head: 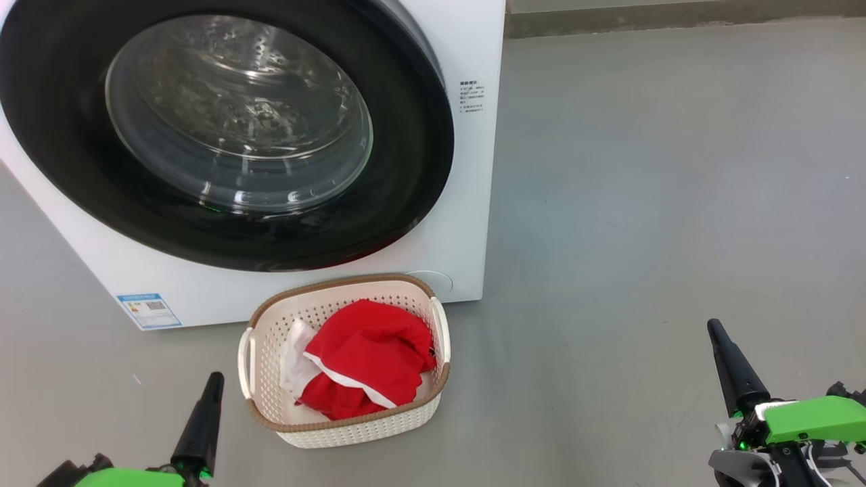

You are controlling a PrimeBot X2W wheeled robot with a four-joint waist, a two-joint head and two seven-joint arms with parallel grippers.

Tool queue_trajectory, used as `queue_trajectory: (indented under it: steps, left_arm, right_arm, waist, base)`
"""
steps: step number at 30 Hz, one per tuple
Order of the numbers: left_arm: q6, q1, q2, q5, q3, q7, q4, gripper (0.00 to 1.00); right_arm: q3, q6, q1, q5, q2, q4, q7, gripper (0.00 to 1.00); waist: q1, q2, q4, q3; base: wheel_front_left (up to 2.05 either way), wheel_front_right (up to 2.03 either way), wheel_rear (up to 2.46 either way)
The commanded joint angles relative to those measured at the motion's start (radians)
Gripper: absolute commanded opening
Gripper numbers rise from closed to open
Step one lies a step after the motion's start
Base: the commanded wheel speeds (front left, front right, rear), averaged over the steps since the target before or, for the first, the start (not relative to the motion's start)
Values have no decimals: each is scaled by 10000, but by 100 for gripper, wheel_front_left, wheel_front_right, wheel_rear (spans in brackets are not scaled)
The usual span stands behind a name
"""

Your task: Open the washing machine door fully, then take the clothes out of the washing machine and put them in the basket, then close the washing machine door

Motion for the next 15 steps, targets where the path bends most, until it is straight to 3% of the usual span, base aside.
queue_trajectory:
  steps: [1,15]
  left_arm:
    - [-153,-469,53,-351,411,168,-171,0]
    - [-153,-469,53,-350,412,168,-172,0]
  right_arm:
    - [91,-6,-541,420,-143,-212,128,0]
    - [40,-6,-545,377,-106,-208,169,0]
  waist:
    - [0,0,12,4]
    - [0,0,12,4]
  base:
    - [0,0,0]
    - [0,0,0]
